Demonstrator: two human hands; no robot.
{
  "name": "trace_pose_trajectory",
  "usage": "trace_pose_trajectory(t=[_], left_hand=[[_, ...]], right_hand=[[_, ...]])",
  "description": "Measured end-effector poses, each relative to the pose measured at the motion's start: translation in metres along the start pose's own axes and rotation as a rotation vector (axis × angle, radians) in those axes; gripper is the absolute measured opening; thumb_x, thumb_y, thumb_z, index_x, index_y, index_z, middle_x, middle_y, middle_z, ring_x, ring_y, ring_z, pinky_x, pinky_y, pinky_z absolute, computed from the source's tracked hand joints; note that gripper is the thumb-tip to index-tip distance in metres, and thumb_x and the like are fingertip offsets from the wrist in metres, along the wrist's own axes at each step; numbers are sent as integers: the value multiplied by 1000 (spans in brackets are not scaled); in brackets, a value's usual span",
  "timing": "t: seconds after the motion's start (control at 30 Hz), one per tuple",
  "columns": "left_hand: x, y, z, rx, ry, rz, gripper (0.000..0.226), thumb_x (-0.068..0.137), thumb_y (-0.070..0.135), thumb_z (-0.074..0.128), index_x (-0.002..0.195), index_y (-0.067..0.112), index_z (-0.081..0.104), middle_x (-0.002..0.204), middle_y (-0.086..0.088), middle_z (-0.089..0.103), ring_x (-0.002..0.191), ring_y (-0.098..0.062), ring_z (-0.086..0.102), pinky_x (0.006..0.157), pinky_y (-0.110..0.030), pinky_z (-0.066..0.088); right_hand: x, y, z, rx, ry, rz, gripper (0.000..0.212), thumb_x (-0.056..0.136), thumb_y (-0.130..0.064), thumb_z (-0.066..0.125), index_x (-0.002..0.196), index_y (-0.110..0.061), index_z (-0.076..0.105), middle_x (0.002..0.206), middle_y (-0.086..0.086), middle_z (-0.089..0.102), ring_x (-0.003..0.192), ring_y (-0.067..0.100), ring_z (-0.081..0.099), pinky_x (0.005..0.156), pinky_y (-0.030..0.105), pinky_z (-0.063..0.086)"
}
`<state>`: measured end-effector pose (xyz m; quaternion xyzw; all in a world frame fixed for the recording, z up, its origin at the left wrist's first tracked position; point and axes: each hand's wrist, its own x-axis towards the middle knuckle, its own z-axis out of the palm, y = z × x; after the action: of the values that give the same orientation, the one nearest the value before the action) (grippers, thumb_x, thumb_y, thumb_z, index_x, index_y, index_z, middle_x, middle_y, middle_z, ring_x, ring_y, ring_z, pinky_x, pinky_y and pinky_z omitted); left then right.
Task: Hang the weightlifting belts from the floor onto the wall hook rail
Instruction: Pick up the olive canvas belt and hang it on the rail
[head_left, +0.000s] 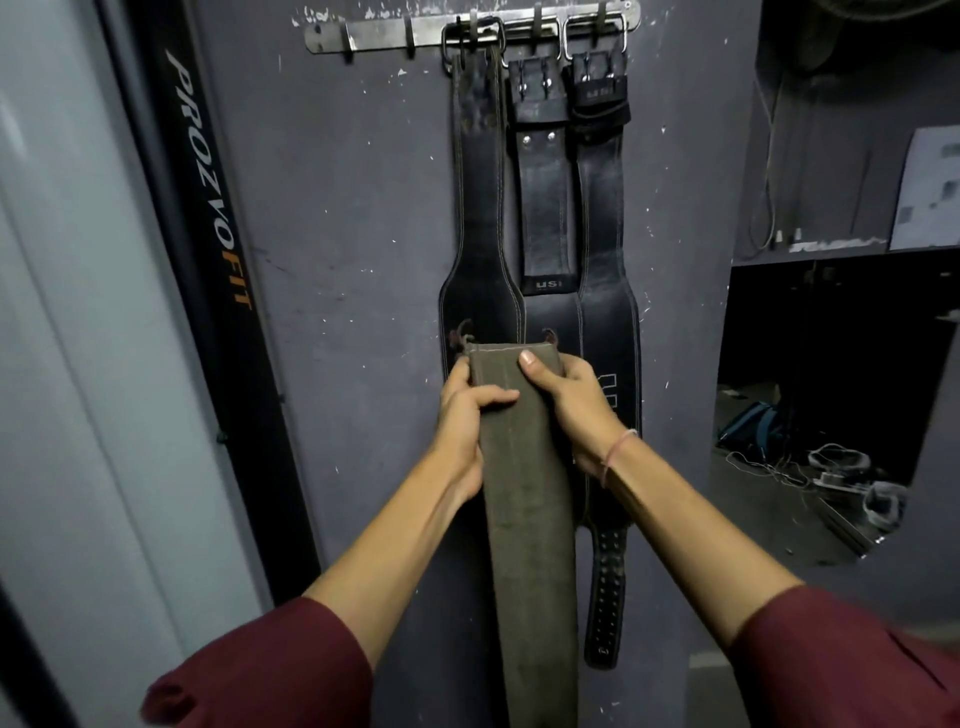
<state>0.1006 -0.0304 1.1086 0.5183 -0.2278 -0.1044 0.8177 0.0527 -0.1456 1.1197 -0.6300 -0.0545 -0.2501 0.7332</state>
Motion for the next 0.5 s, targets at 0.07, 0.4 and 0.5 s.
trace_pose_trajectory(t=[0.07,0.4,0.5], left_hand=[[2,7,-1,-29,-13,-124,38,92,33,58,120,8,68,107,-16,73,94,-28,71,79,-39,59],[18,26,8,147,242,299,21,104,19,46,85,13,53,80,-5,63,74,-15,61,71,-32,53],[18,27,2,172,269,360,26,104,18,47,78,17,49,73,2,58,66,-5,58,68,-27,48]], right_hand=[[-1,6,1,-11,25,-43,25,95,-12,61,115,3,64,103,16,73,89,22,71,79,32,60],[-10,20,1,-8,-26,-166,31,88,6,63,119,9,60,115,21,70,101,25,69,91,37,57],[-43,81,-20,-62,-78,-25,28,83,5,70,111,8,65,111,20,73,102,29,70,92,42,56]])
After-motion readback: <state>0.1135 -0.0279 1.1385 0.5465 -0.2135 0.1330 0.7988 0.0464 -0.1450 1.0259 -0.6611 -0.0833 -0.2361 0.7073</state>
